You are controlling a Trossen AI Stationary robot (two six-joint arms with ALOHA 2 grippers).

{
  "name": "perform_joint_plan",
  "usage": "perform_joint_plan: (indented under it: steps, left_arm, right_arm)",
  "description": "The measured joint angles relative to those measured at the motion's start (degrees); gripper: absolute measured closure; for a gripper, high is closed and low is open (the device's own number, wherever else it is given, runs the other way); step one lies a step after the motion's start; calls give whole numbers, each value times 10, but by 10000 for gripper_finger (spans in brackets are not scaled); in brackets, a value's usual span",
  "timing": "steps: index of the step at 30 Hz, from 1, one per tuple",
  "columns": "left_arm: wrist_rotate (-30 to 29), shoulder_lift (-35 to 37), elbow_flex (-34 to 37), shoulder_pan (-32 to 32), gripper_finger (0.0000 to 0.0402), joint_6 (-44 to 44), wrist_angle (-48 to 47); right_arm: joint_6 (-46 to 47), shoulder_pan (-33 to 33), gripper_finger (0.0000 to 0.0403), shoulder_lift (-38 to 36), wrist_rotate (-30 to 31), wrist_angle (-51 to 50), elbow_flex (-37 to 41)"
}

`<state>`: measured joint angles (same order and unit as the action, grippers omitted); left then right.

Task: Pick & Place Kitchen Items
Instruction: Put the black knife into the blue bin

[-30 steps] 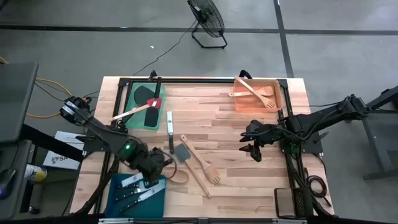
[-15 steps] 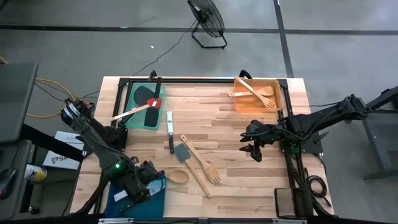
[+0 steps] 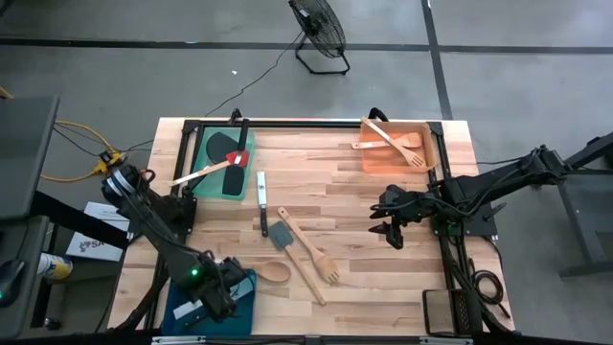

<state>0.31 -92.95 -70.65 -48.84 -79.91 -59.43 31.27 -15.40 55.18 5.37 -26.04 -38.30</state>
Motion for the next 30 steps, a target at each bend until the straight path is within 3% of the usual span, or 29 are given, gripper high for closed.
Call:
perform_joint_plan:
  steps: [12,30]
  left_arm:
    - [4,-29,0,-38,349,-1,14]
    - [-20,-83,1,-37,349,1,24]
  right_arm:
    - [0,0,207,0,1,0,0]
    - [2,0,207,0,6,1,0]
